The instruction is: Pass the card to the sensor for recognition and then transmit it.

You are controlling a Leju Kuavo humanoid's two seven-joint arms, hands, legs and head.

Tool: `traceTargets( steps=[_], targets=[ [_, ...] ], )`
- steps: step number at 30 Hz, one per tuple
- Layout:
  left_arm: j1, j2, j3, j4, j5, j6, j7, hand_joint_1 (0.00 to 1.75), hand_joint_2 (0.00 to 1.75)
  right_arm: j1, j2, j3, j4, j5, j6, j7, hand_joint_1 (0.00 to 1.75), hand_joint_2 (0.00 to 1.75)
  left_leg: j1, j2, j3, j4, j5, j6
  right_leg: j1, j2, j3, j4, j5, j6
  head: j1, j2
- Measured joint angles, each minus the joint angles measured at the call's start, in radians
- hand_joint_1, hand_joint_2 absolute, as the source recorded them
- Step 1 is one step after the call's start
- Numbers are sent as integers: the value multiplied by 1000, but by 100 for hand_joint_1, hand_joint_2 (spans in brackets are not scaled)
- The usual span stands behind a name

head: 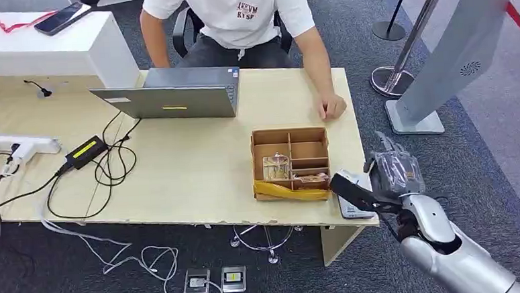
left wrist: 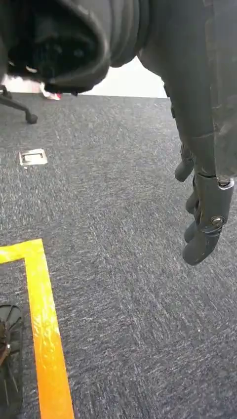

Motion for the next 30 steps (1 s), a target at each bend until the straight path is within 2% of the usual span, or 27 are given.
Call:
traceTargets(
  steps=[12,30],
  targets=[
    [0,0,0,0,-2,0,4,0,0,10,42,20,75,-18,-2,-25,175,175,0,-1,0,0,0,0,0,-1,0,0,0,0,0,0],
    [-1,0,-2,-5,-3,0,14,0,0,15,72,32,156,-32,-12,-49,175,175,0,-1,0,0,1,0,0,-1,0,0,0,0,0,0]
  ],
)
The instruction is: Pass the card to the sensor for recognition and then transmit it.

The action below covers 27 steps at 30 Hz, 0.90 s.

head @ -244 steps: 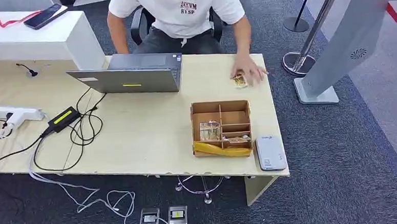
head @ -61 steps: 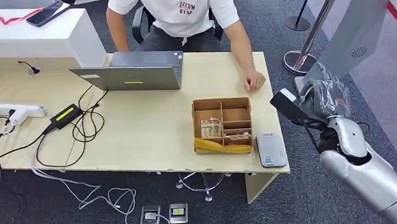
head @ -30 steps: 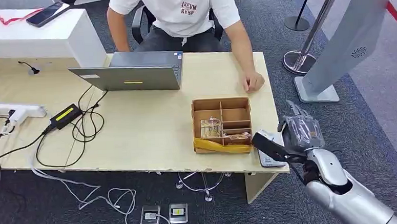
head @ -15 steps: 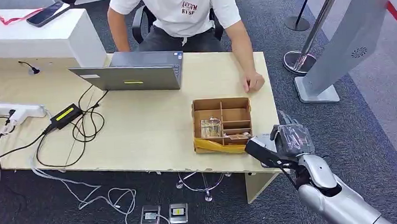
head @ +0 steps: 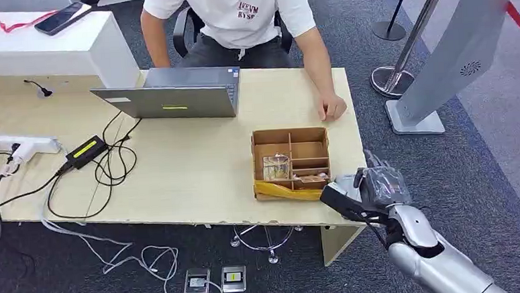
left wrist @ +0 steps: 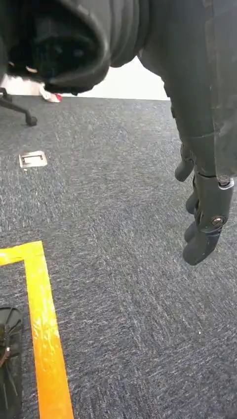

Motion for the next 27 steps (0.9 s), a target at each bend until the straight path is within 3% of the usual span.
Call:
traceTargets(
  steps=[27],
  targets=[
    [0,0,-6,-6,7,6,8,0,0,0,47,14,92,-42,-37,-26,175,175,0,0,1,0,0,0,0,0,1,0,0,0,0,0]
  ],
)
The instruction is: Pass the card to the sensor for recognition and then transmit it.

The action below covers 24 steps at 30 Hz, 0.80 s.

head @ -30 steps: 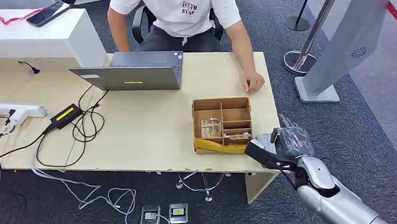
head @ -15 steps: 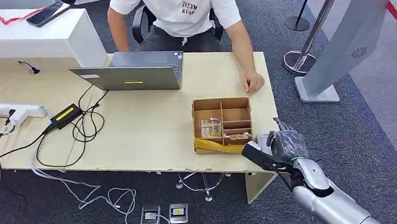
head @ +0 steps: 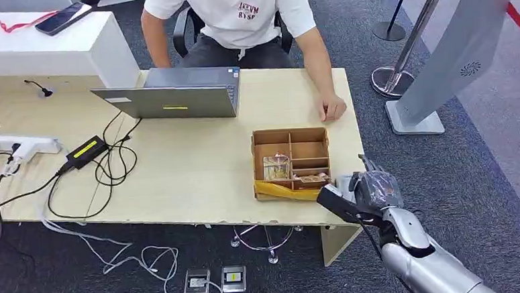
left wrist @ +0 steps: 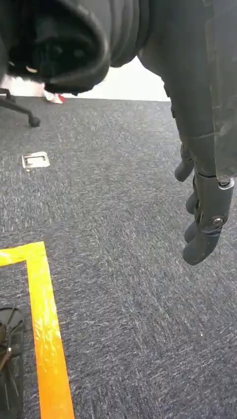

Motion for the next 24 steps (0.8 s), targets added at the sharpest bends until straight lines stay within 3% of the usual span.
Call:
traceTargets(
  steps=[18,24],
  targets=[
    [0,0,-14,-5,-15,0,3,0,0,-20,-4,-16,8,10,-55,26,175,175,0,0,0,0,0,0,0,0,0,0,0,0,0,0],
    [0,0,-18,-5,-24,0,3,0,0,-89,-28,-52,-11,7,-75,39,175,175,0,0,0,0,1,-1,0,0,0,0,0,0,0,0]
  ],
)
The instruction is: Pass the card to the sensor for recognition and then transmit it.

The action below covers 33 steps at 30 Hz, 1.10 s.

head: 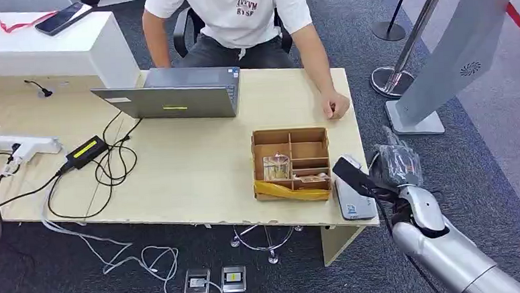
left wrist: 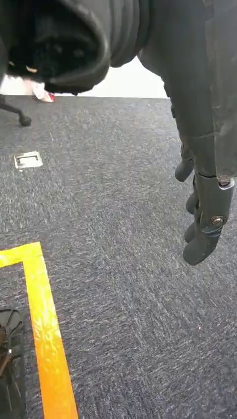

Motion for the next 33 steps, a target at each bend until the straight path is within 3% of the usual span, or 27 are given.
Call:
traceTargets(
  steps=[6,13,19,23,29,33],
  targets=[
    [0,0,-8,0,-14,0,-1,0,0,-46,-7,-29,-15,15,-26,8,175,175,0,0,-1,0,0,0,0,0,0,0,0,0,0,0],
    [-1,0,-21,0,-30,0,-6,0,0,-171,-8,-50,-25,29,-3,21,175,175,0,-1,0,0,0,0,0,0,0,0,0,0,0,0],
    [-1,0,-25,0,-40,-1,-8,0,0,-200,-8,-54,-34,47,-4,26,175,175,0,-1,-1,0,0,0,0,0,0,0,0,0,0,0],
    [-3,0,-29,0,-65,-8,-8,0,0,-250,-3,-50,-34,60,33,34,175,175,0,-2,-1,0,0,0,0,-1,0,0,0,0,0,0],
    [-20,0,-45,0,-95,-18,4,0,0,-340,46,-25,-8,89,90,30,175,175,0,-2,-2,0,1,0,0,-1,0,1,0,0,0,0],
    [-26,-1,-48,0,-106,-17,11,0,0,-394,131,11,88,92,84,-10,175,175,1,-2,-2,0,1,-1,1,-1,0,2,0,0,1,0]
  ],
)
